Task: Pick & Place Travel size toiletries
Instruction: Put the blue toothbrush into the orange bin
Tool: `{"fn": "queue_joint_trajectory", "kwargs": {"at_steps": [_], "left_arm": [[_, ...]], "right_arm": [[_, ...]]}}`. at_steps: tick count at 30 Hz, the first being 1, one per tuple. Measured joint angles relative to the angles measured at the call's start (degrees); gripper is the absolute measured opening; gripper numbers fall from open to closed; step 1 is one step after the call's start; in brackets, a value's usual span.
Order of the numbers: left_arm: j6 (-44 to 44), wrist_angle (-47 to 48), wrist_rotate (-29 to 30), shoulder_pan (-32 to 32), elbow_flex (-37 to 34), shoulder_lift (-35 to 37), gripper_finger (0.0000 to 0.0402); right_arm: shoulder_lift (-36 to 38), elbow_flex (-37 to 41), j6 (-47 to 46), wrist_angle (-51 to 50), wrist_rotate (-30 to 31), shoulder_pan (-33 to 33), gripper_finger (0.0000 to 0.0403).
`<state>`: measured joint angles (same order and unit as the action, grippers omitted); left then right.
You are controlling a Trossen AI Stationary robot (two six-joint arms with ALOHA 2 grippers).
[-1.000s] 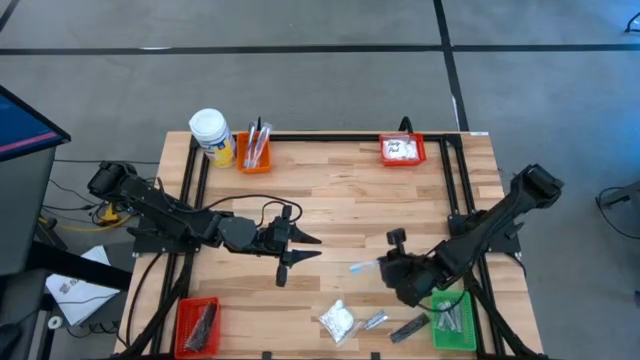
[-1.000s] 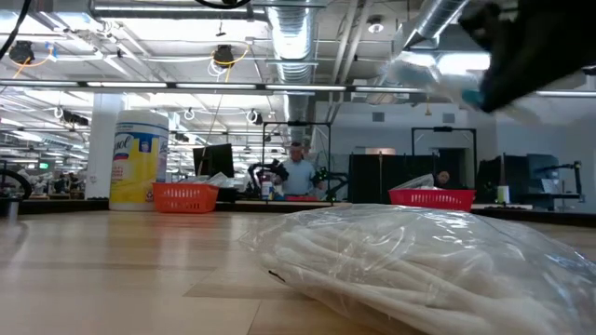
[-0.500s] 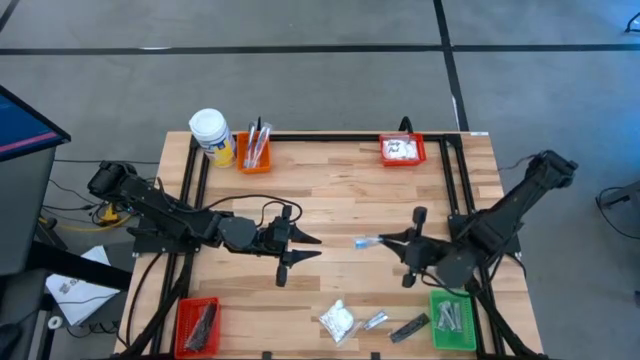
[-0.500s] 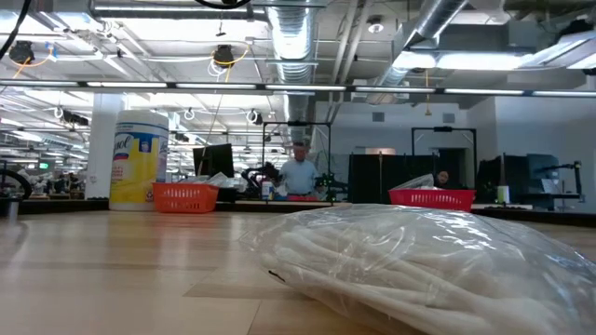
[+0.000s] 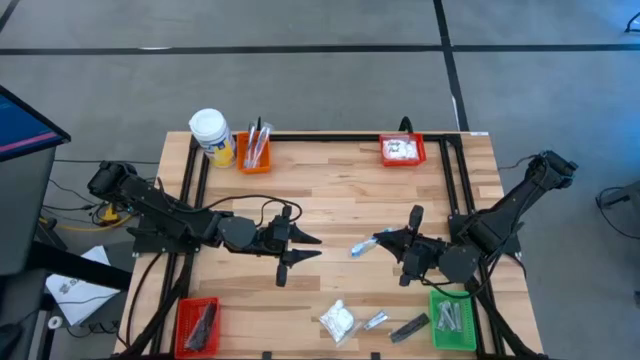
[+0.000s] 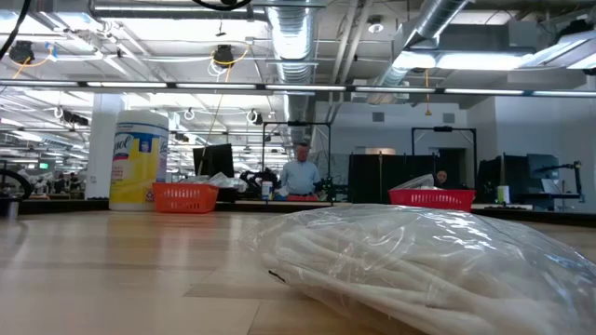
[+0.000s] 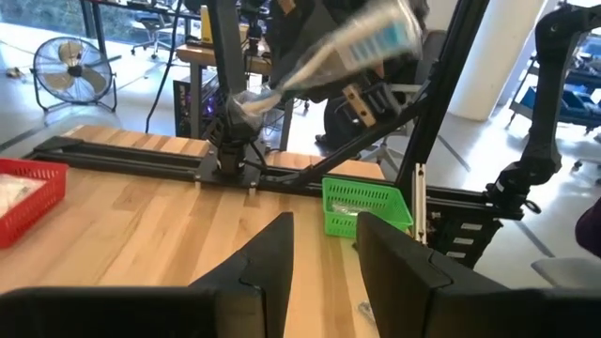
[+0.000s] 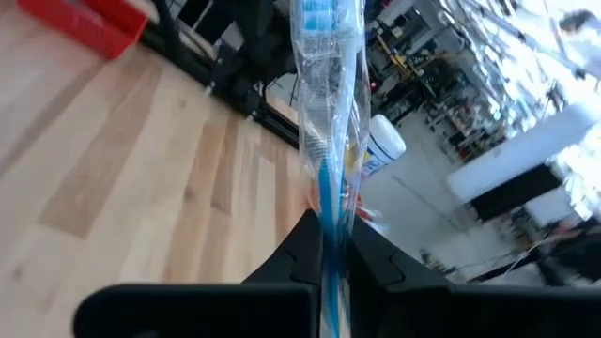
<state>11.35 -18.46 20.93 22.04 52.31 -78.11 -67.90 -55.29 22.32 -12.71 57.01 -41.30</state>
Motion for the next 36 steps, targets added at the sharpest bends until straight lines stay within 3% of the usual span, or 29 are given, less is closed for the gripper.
{"fn": "queue_joint_trajectory", "kwargs": {"at_steps": [11,20,25,28,32,36], "left_arm": [[7.60,-0.47,-2.67,-3.89,0.00,-4.09,0.0112],[18.76,-9.85,-21.80,-11.07,0.00,-13.32,0.0112],[24.11,-20.52,-33.23,-13.30,0.00,-19.35,0.0112],[24.96,-22.10,-37.57,-14.58,-0.02,-21.63,0.0112],[25.11,-22.65,-39.37,-15.82,0.00,-23.64,0.0112],[24.45,-24.30,-37.54,-16.52,0.00,-24.11,0.0112]], "right_arm": [[-0.23,0.00,15.58,-7.13,-5.01,-3.11,0.0012],[-8.41,0.00,32.83,-10.15,-5.74,-4.01,0.0020],[-14.56,0.00,41.78,-5.92,4.09,-3.81,0.0017],[-16.88,0.00,45.70,-2.84,10.49,-3.80,0.0014],[-17.71,-0.02,46.21,-1.60,10.51,-4.48,0.0021],[-17.68,-0.04,46.21,-0.75,10.37,-5.03,0.0022]]}}
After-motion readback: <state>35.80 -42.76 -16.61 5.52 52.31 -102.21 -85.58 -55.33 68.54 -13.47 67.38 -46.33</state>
